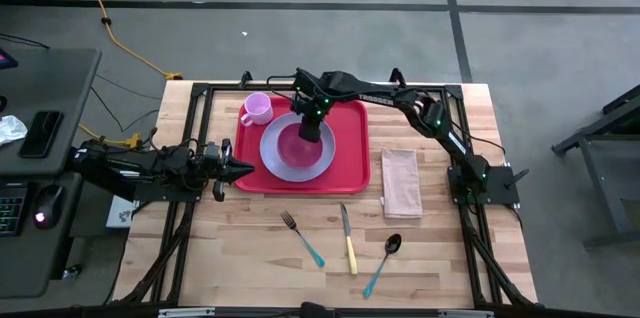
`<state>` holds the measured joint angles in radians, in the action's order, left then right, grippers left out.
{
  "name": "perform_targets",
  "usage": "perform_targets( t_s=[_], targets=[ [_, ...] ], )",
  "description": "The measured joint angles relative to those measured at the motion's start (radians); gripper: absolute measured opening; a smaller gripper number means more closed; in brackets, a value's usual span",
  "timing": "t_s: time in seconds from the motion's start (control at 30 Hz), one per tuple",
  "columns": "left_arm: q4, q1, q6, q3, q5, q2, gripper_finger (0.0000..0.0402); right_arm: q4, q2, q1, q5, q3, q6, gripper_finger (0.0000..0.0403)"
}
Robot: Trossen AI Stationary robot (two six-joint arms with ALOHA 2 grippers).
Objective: Set up tray
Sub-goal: Put the pink bowl on the purple plate to the bottom right of the pink mug
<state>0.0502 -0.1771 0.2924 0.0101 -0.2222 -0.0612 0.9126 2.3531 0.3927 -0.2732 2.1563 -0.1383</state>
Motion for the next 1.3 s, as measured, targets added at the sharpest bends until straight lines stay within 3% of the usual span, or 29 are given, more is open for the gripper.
perform_targets(
  t_s=[1.3],
  targets=[
    [0.0,0.0,-0.02,0.0,0.001,0.0,0.0065,-0.024,-0.002,0.013,0.02,0.0,0.003,0.0058]
  ],
)
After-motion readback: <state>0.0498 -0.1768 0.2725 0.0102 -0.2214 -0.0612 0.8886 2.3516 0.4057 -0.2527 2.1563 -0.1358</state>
